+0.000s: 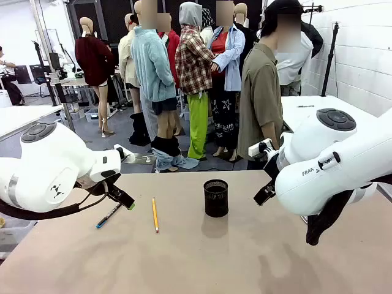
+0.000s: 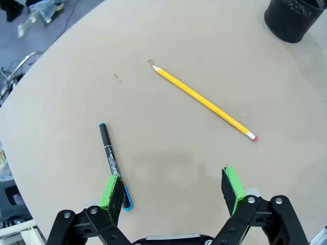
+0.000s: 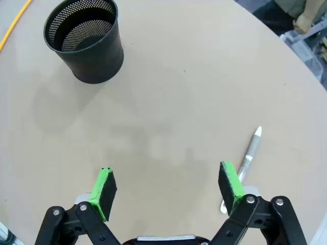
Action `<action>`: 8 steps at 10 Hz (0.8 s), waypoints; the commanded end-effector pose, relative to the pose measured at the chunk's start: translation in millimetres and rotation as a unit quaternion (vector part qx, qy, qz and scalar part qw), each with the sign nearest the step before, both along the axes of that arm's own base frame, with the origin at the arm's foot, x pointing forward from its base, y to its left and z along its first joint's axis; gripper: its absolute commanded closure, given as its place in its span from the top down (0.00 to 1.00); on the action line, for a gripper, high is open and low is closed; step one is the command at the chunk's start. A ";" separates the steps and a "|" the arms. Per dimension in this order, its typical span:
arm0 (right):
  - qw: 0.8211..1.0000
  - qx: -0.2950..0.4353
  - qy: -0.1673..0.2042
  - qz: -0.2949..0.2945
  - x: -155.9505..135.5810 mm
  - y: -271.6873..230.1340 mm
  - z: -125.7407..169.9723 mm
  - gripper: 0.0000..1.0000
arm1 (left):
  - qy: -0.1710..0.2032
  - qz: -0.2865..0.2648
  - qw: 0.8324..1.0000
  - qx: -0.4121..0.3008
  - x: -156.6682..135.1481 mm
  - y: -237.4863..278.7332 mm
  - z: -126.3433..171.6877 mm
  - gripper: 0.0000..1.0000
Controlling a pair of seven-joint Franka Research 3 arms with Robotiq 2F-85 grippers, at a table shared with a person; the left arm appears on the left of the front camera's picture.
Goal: Place the pens into the pen holder.
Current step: Pick up a writing instrument from the table and place it into the Pen holder.
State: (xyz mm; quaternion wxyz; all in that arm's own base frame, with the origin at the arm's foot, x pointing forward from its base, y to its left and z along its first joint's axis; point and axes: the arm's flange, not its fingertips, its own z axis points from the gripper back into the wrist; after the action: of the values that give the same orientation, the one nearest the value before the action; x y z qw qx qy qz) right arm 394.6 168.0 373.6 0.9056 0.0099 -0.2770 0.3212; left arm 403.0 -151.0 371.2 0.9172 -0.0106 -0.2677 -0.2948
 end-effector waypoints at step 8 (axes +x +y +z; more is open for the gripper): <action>1.000 0.000 0.000 0.000 0.0 0.0 0.0 1.00 | 0.000 0.000 1.000 0.000 0.0 0.0 0.1 1.00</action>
State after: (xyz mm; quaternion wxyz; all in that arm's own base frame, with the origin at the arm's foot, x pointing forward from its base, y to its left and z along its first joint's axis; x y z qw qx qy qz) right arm 394.6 168.1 373.6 0.9055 0.0097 -0.2770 0.3214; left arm 402.7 -151.8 371.1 0.9170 -0.0106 -0.2677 -0.2957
